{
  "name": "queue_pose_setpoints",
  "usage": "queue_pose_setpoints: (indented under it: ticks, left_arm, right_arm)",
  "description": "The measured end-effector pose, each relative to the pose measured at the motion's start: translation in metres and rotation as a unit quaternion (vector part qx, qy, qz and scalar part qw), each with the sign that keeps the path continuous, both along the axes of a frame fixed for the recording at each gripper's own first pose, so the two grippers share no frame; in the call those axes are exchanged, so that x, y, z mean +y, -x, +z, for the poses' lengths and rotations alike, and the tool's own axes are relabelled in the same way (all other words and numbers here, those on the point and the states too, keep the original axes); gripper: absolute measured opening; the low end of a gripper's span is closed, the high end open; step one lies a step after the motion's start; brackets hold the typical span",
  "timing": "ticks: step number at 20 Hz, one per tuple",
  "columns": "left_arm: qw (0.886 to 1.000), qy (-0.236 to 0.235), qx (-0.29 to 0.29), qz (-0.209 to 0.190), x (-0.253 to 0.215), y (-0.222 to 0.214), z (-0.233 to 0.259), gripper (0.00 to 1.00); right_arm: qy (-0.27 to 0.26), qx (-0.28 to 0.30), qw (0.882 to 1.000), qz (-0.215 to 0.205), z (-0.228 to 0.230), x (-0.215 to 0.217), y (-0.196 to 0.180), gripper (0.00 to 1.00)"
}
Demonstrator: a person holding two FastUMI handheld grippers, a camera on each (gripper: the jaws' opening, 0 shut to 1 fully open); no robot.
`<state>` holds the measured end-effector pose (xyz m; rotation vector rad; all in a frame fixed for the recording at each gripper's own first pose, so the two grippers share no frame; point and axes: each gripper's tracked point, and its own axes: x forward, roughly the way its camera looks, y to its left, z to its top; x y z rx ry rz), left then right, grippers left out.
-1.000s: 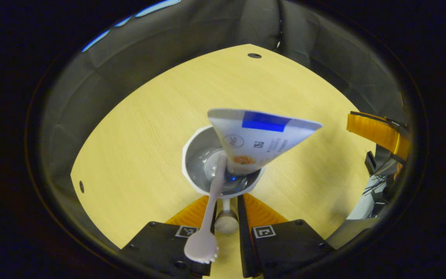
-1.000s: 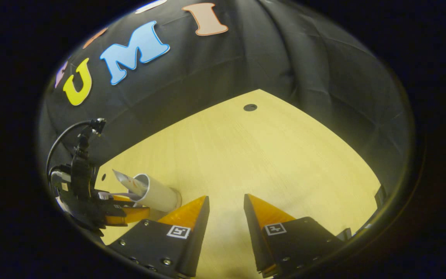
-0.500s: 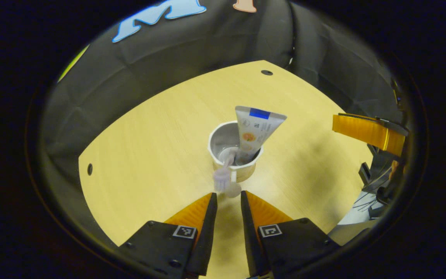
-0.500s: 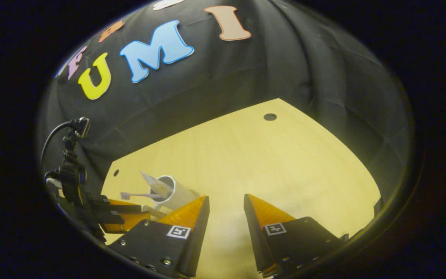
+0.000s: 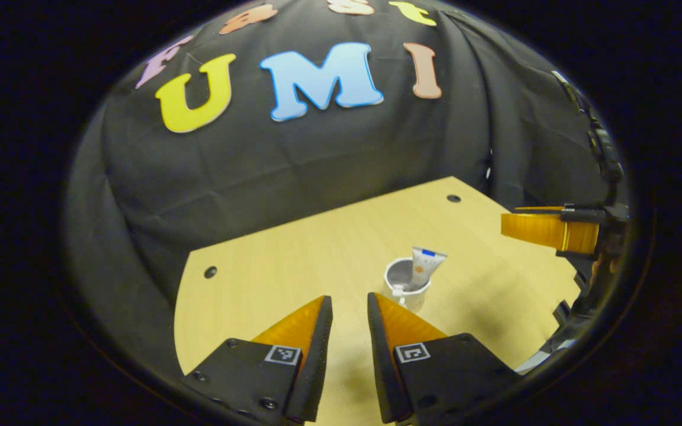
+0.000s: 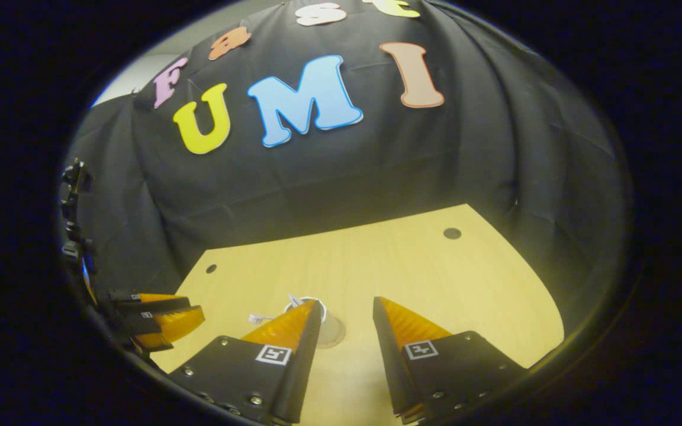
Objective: Put the toothbrush and toothpaste on the desktop into the cup, then pick up the cup and place it on the coaster on the desktop.
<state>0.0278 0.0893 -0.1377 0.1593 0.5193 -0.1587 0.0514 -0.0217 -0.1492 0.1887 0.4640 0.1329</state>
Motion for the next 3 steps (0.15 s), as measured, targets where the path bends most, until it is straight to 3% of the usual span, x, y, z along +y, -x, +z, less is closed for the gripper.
queue_pose_setpoints:
  ticks: [3]
  left_arm:
    - [0.996, 0.002, -0.077, 0.05, 0.033, 0.024, 0.055, 0.45]
  right_arm:
    - [0.013, -0.043, 0.999, 0.015, 0.036, 0.009, -0.005, 0.54]
